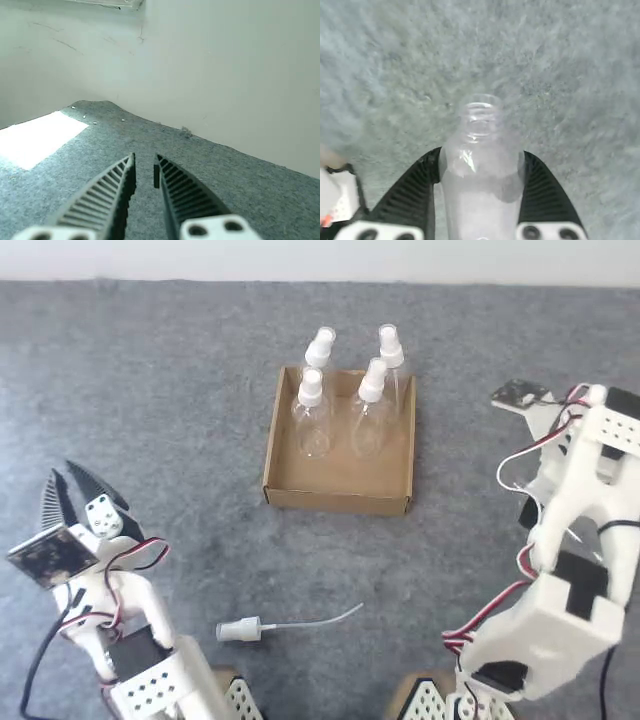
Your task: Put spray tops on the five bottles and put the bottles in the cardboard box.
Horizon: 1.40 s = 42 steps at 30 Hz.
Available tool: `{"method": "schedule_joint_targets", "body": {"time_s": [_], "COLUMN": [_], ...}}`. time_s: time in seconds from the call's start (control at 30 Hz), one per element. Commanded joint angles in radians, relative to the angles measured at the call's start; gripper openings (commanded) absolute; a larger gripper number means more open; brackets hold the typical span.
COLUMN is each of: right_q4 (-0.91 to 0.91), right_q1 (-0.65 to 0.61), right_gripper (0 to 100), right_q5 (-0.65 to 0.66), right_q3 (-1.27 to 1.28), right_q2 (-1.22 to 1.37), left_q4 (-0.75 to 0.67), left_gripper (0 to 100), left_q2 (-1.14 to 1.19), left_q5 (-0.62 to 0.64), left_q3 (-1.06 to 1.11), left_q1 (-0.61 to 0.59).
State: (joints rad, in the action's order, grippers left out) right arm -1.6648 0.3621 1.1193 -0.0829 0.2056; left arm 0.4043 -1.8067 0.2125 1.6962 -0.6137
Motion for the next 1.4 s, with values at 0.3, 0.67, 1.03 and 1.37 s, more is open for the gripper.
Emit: {"method": "schedule_joint_targets", "body": {"time_s": [0.3, 0.67, 1.03, 1.37], "right_q4": [-0.119, -0.116, -0.036, 0.133], "right_q1": [-0.071, -0.122, -0.277, -0.346], "right_gripper": [4.9, 5.0, 5.2, 5.3], "right_q5": [-0.330, -0.499, -0.681, -0.852], "right_q3": [-0.008, 0.121, 0.330, 0.514], "right_q2": [-0.289, -0.443, -0.671, -0.828], "left_q4": [-0.008, -0.008, -0.008, -0.008], "left_gripper": [6, 6, 6, 6], "left_q2": [-0.017, -0.017, -0.017, -0.017], "left_q5": [-0.015, -0.015, -0.015, -0.015], "left_q3": [-0.012, -0.012, -0.012, -0.012], "left_q1": [0.005, 0.003, 0.003, 0.003]}}
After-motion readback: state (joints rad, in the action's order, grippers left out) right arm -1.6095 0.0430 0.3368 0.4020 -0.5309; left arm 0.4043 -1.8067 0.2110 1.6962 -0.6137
